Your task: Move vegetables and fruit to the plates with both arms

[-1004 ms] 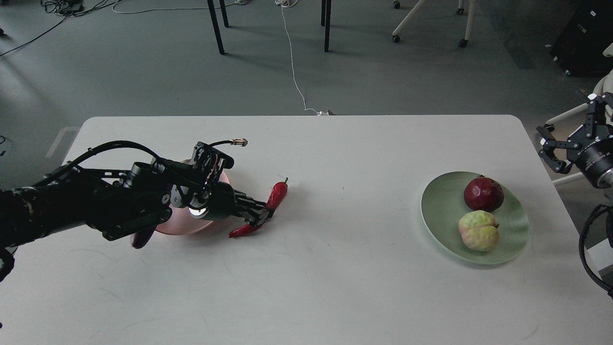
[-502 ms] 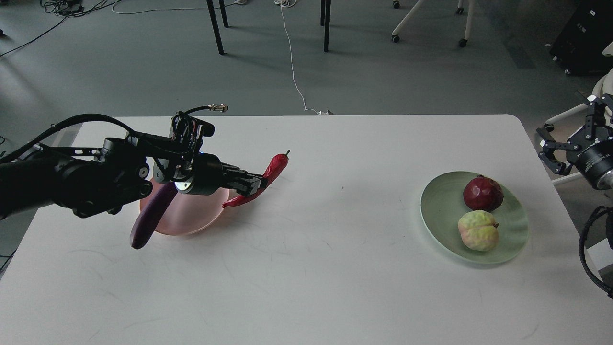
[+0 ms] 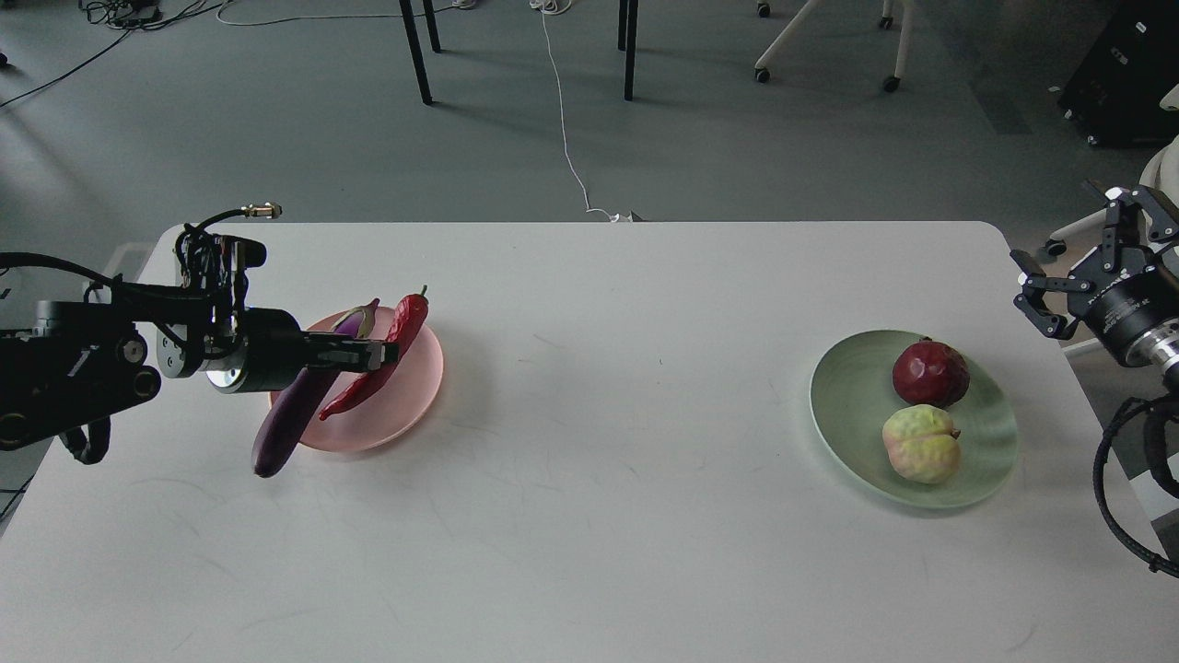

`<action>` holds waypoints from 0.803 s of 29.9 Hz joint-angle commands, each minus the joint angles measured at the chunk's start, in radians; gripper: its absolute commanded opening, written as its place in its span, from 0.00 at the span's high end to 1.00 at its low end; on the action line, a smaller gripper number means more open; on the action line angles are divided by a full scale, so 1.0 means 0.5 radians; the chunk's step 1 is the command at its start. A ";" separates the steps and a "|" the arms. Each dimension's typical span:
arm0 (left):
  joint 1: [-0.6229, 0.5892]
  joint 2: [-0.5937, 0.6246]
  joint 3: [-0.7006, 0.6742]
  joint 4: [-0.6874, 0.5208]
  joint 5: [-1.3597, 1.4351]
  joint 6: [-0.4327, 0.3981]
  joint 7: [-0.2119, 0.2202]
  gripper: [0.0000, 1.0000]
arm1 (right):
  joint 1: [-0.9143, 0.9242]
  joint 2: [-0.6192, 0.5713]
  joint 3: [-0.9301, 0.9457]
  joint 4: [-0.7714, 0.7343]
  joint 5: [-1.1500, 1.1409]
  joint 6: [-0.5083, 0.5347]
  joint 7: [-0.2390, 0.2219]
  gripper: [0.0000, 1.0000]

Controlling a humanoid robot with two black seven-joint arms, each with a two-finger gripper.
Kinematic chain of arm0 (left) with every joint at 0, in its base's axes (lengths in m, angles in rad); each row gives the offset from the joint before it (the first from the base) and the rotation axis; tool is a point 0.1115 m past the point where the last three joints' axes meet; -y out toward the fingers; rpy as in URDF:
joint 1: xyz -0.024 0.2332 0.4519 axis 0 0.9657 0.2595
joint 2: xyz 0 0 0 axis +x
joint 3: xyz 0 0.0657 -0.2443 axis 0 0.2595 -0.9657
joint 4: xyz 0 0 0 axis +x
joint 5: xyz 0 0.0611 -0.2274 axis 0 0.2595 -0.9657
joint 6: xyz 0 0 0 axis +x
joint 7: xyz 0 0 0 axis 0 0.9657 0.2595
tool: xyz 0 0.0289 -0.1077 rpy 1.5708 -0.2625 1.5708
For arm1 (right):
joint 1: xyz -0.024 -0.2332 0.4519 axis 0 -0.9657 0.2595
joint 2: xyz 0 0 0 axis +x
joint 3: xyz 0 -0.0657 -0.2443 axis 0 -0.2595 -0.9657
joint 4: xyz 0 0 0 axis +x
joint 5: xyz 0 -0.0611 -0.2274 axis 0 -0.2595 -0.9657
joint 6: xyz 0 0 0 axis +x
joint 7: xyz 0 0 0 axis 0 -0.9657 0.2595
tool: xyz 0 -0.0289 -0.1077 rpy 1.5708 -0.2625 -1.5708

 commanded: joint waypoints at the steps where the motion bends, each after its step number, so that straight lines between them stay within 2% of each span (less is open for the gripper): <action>1: 0.007 -0.006 0.000 0.003 -0.079 0.009 0.040 0.51 | 0.000 0.003 0.000 -0.002 0.000 0.000 0.000 0.03; 2: 0.007 -0.006 0.000 0.003 -0.079 0.012 0.046 0.36 | 0.003 0.003 0.000 -0.005 0.000 0.000 0.000 0.03; 3: 0.010 -0.006 0.000 0.003 -0.079 0.012 0.046 0.27 | 0.000 0.003 0.000 -0.009 0.000 0.000 0.000 0.03; 10: 0.007 0.003 -0.027 0.003 -0.091 0.024 0.046 0.23 | 0.003 0.003 0.000 -0.009 0.000 0.000 0.000 0.03; 15: 0.010 -0.003 -0.358 -0.012 -0.302 0.024 0.003 0.16 | 0.037 0.003 0.000 0.013 -0.003 0.000 0.000 0.03; 16: 0.016 -0.003 -0.423 -0.022 -0.403 0.024 -0.040 0.16 | 0.049 0.003 0.000 0.016 -0.003 0.000 0.000 0.03; 19: 0.043 -0.040 -0.579 -0.043 -0.915 0.027 -0.282 0.13 | 0.138 0.000 0.006 0.025 -0.016 0.000 0.000 0.03; 20: 0.056 -0.064 -0.613 -0.043 -1.068 0.024 -0.330 0.12 | 0.168 0.003 0.006 0.031 -0.022 0.000 0.000 0.03; 24: 0.135 -0.111 -0.822 -0.040 -1.502 0.012 -0.330 0.09 | 0.300 0.003 0.003 0.144 -0.059 0.000 0.000 0.03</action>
